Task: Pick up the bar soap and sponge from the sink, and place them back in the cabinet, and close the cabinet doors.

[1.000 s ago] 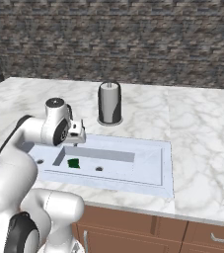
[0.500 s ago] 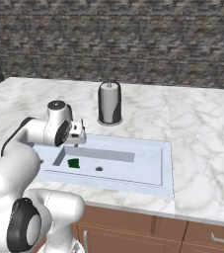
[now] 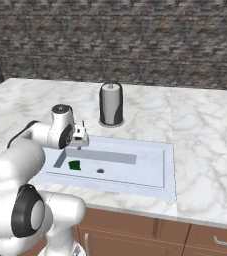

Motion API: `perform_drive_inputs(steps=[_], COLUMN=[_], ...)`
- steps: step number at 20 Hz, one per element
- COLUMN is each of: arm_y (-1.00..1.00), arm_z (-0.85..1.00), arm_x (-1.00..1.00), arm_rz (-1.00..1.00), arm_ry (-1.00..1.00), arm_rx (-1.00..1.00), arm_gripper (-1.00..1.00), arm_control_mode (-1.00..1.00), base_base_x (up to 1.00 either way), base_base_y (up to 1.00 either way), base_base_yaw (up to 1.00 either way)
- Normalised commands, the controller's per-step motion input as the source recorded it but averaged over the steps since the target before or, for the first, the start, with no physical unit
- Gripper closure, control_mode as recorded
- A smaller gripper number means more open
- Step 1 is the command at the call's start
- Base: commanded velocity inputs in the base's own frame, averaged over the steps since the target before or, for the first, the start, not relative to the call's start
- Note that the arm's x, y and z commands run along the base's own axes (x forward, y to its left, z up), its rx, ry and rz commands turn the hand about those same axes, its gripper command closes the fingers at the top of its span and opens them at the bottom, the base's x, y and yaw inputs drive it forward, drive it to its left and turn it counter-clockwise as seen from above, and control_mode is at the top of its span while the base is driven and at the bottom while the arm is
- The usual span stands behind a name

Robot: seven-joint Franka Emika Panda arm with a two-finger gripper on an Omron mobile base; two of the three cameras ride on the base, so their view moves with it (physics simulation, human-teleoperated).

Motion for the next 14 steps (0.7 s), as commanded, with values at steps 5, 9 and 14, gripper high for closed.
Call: perform_drive_inputs(steps=[5, 9, 14], arm_y=[0.01, 0.03, 0.03], arm_z=[-0.22, -0.26, -0.23], arm_x=[0.15, 0.14, 0.18], arm_rz=[0.00, 0.01, 0.01], arm_ry=[0.00, 0.00, 0.00], arm_rx=[0.00, 0.00, 0.00], arm_gripper=[-1.00, -1.00, -1.00], arm_control_mode=[-1.00, -1.00, -1.00], base_base_x=[0.00, 0.00, 0.00], base_base_y=[0.00, 0.00, 0.00], base_base_yaw=[0.00, 0.00, 0.00])
